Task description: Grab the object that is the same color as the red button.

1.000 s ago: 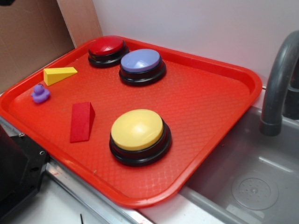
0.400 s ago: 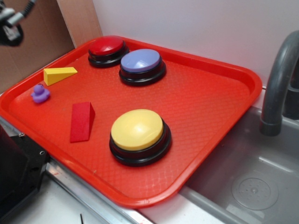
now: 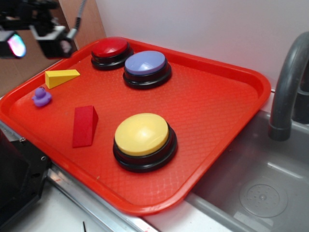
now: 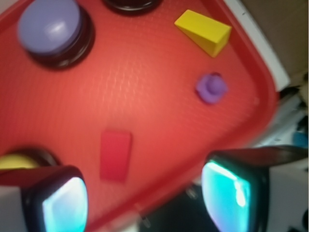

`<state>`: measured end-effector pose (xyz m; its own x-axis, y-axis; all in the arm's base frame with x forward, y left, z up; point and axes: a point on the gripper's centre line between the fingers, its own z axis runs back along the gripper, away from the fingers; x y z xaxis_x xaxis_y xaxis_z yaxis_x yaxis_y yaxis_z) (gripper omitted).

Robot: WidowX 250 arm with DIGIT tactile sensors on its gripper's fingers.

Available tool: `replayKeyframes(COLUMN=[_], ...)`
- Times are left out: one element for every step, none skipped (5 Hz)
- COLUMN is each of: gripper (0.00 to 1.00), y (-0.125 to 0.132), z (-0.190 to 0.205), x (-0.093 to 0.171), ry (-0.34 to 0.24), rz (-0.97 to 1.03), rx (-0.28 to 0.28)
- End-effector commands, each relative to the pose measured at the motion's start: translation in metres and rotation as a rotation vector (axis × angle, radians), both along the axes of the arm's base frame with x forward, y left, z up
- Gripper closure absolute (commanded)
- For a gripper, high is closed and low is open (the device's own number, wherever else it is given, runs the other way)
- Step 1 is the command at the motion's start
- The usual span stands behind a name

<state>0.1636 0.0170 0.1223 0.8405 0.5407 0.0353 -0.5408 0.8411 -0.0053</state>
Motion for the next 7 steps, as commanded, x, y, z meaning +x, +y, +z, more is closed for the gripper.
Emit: replayKeyframes(gripper=[0.00,0.00,0.00,0.00,0.00,0.00,0.00], y=[-0.005,-0.014,-0.022,-0.023,-0.024,-0.025,-0.026], z=[-0.044,-0.051,-0.057,-0.062,-0.068,-0.076,-0.089], x=[0.026,0.019,0.005,-0.009,-0.008,-0.004,0.002], ry=[-0.089,-0.091,-0.095,-0.138,-0.121,-0.099,-0.065], rz=[0.120,0.118,0.130,0.117,0.111,0.103,0.086], rx=[-0.046,-0.065,-0.091,-0.117,-0.119,-0.112,-0.103])
